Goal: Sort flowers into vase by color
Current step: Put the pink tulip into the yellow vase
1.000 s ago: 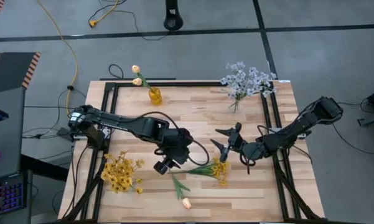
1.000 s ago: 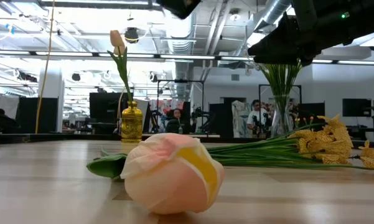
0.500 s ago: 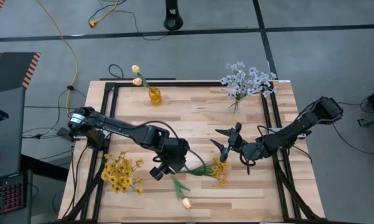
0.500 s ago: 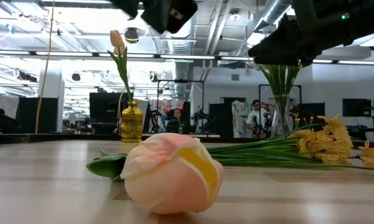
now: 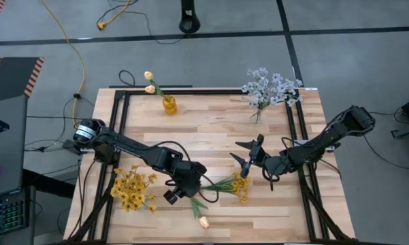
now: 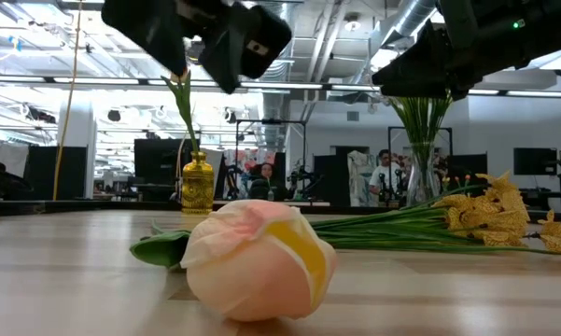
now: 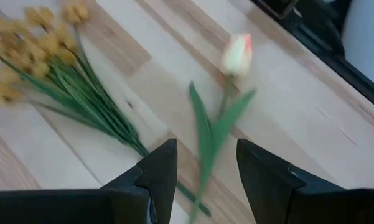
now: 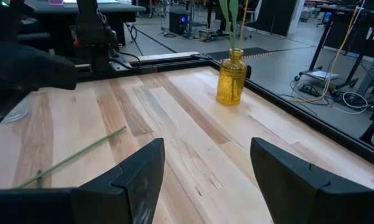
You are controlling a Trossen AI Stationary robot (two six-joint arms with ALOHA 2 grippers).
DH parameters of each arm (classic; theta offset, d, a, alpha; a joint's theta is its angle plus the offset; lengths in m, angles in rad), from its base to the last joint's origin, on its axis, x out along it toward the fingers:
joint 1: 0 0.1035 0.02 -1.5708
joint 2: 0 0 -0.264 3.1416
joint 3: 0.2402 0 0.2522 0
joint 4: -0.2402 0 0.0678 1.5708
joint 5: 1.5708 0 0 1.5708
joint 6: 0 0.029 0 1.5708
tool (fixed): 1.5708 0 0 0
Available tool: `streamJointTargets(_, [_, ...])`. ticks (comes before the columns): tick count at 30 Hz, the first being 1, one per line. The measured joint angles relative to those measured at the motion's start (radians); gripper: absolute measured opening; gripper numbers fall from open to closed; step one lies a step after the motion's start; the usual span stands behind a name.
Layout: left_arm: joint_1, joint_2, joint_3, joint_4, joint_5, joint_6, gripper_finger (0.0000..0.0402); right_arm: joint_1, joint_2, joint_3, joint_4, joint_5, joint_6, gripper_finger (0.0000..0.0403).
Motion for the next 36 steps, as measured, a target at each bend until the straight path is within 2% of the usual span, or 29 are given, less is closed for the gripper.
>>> streamJointTargets(16, [-0.001, 0.001, -0.187, 0.218, -0.043, -0.05, 0.0153, 0.0, 0.0, 0.0, 0.0, -0.006, 0.0, 0.0265])
streamJointTargets(22, [-0.002, 0.032, -0.199, 0.269, -0.04, -0.05, 0.0153, 0.0, 0.0, 0.0, 0.0, -0.006, 0.0, 0.0265])
streamJointTargets(31, [-0.006, 0.16, -0.18, 0.333, 0.11, -0.091, 0.0153, 0.0, 0.0, 0.0, -0.025, -0.007, 0.001, 0.0265])
streamJointTargets(36, [-0.005, 0.167, -0.175, 0.341, 0.1, -0.087, 0.0153, -0.001, 0.0, 0.0, -0.03, -0.007, 0.0, 0.0265])
